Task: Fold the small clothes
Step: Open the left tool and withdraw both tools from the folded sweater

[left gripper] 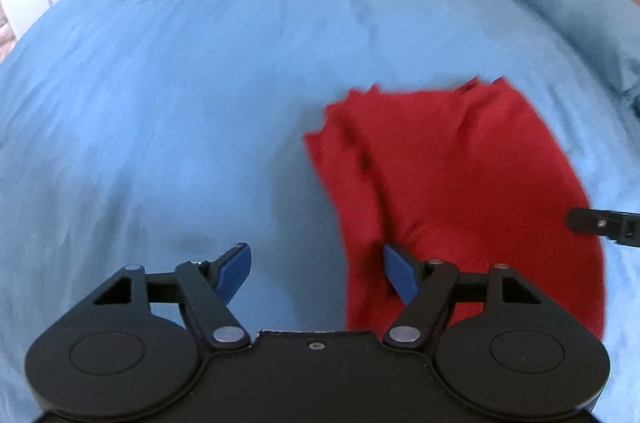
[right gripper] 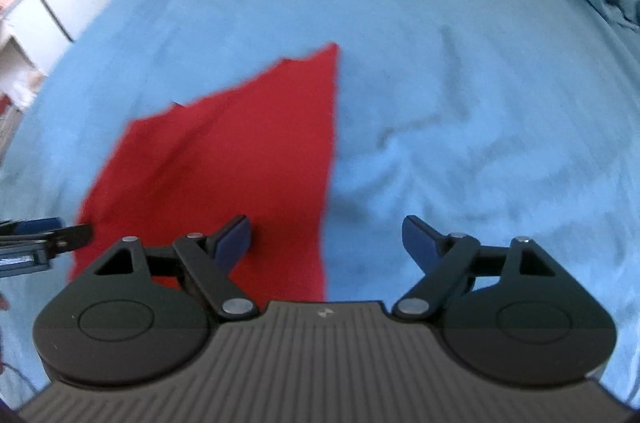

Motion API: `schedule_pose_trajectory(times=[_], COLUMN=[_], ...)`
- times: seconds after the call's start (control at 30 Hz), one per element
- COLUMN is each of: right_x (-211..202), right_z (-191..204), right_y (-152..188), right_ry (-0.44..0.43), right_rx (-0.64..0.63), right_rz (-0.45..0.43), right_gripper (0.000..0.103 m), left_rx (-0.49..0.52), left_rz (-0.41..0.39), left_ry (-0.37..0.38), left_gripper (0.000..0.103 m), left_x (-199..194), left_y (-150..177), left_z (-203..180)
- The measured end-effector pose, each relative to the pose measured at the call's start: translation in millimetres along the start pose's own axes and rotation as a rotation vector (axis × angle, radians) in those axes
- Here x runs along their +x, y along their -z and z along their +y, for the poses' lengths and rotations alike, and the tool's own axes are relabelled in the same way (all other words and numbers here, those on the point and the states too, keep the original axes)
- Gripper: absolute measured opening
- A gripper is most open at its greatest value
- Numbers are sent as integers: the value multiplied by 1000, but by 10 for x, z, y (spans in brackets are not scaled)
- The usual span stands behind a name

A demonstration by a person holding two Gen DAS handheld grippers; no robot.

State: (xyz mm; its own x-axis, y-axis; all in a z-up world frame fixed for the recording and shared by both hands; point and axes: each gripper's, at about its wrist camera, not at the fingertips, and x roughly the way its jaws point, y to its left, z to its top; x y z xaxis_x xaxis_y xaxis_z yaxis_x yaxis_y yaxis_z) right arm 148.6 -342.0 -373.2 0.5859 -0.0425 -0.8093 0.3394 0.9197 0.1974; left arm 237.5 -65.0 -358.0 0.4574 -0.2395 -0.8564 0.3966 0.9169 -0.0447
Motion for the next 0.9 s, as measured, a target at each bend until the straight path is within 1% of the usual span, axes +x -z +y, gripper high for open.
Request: schedule_pose_trajectory(times=[0.07,0.13,0.2,0.27,0.43,0.53,0.57,0.6,0.7,0.77,0.9], right_x=[65,119,101,-34,-594,-1049,-1188,-1361,-1817,-2105,-2645], right_z=[-32,-35,-36,-14,46,97,120,153,278,357,493], right_y=[52,75,60,41,-65,-135,-155,-173,-206,-210,-136], right_ry=[17,22,20,9,-35,-48,-43,-37,1,22,77], right_rx=[-2,-1,10,4,-10,-9,-11,-18,-59,-89,-114], right_rz=[7,17,14,-5,-62,-71,-67,-56,-29,-15,21], right_gripper=[98,98,98,98,98,99,100,101,103,103,103], left_rx=[23,21,3,-9,-22,-30,-34,-33,-24,-23,-64], left_rz=[13,11,2,-21,-84,-104,-108,-112,-109,-89,-50], left_ry=[-26,-32,-39,-52,-38,-18,-15,-19,-77,-112,-106], left_gripper=[78,79,78,78,79,92,98,101,103,103,103], left_x=[112,147,47,-119,-787,-1309,-1463,-1630,-2100,-2341,-2754], left_y=[47,53,37,21,-44,-100,-113,-119,-105,-52,107], left_z=[-13,-17,-4,-9,-34,-99,-124,-155,-280,-374,-519])
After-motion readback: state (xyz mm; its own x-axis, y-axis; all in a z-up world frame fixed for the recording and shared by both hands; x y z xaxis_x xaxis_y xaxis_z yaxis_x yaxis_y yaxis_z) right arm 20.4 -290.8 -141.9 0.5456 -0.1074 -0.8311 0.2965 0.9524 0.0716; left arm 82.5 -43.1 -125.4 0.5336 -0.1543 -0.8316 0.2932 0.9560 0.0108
